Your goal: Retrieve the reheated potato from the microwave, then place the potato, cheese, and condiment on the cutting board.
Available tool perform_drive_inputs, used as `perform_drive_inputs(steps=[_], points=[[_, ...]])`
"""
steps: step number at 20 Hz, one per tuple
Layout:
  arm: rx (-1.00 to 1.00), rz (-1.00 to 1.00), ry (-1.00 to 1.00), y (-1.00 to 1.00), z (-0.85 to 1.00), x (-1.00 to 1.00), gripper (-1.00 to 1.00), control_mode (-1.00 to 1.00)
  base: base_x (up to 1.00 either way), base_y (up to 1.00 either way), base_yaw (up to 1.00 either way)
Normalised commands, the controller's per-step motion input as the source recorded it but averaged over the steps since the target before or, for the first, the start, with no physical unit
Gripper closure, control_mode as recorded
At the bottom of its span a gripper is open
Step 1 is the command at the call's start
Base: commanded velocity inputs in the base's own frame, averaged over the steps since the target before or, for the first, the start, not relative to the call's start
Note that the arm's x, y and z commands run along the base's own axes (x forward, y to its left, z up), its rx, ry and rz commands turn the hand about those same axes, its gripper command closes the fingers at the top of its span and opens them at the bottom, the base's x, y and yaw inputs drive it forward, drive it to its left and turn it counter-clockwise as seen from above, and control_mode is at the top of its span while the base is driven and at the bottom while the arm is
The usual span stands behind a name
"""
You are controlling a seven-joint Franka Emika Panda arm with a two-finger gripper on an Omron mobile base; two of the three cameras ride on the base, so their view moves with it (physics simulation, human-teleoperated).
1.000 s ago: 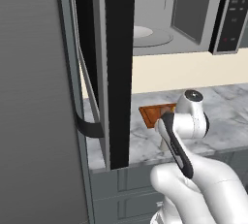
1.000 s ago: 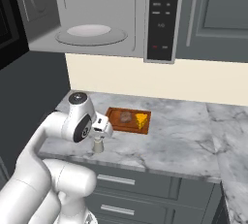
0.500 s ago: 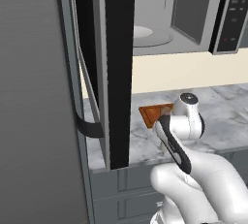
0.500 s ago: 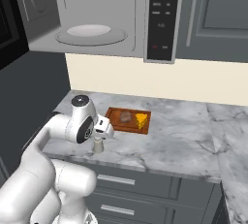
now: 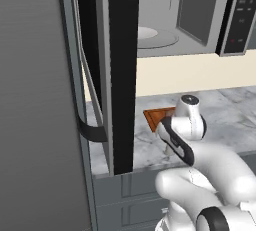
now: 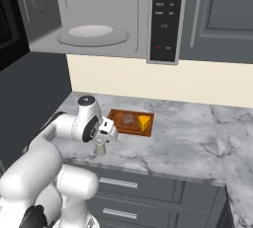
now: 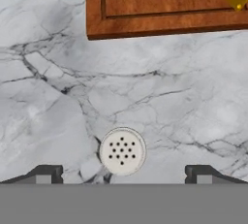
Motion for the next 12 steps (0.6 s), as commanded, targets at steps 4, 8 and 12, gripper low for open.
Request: perform_drive_inputs(steps=[4,8,12], points=[[0.0,0.0,0.06,0.0,-0.19,0.11,-1.0,-1.0,0.0,0.0,0.0],[0.0,0.0,0.05,0.0,-0.22,0.02,-1.0,-1.0,0.0,0.0,0.0],[0.0,0.0,0.03,0.0,-0.23,0.01,-1.0,-1.0,0.0,0.0,0.0]])
